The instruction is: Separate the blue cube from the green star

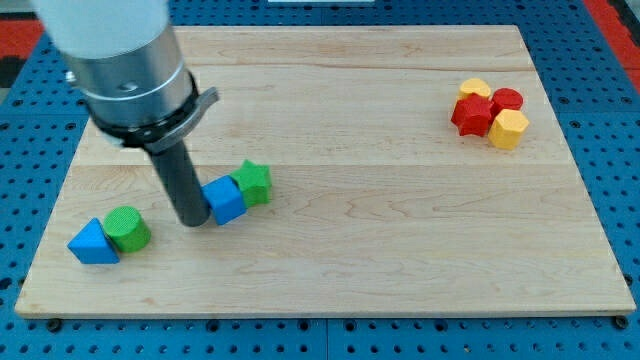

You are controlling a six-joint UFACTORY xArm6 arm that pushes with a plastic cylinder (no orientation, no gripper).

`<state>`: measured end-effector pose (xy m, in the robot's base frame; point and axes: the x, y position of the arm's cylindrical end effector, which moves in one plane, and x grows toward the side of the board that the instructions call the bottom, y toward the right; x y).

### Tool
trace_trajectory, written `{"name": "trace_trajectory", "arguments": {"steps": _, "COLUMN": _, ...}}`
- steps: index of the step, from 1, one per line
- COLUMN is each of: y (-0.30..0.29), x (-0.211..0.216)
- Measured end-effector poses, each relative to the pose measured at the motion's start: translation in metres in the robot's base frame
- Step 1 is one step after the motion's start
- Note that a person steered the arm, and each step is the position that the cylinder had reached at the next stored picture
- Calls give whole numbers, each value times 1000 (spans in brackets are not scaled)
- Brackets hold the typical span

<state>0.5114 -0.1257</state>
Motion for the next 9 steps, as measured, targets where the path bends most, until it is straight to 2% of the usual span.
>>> {"name": "trace_trajectory", "arguments": {"steps": 3, "y": 56, "x": -80}}
{"name": "trace_trajectory", "arguments": {"steps": 4, "y": 25, "x": -80}}
{"name": "trace_trajectory", "arguments": {"steps": 5, "y": 19, "x": -60}}
{"name": "trace_trajectory", "arguments": {"steps": 6, "y": 70, "x": -32}}
{"name": "trace_trajectory", "arguments": {"steps": 7, "y": 126, "x": -41}}
{"name": "trace_trajectory", "arguments": {"steps": 8, "y": 136, "x": -82}}
{"name": "trace_trajectory", "arguments": {"steps": 9, "y": 93, "x": -81}}
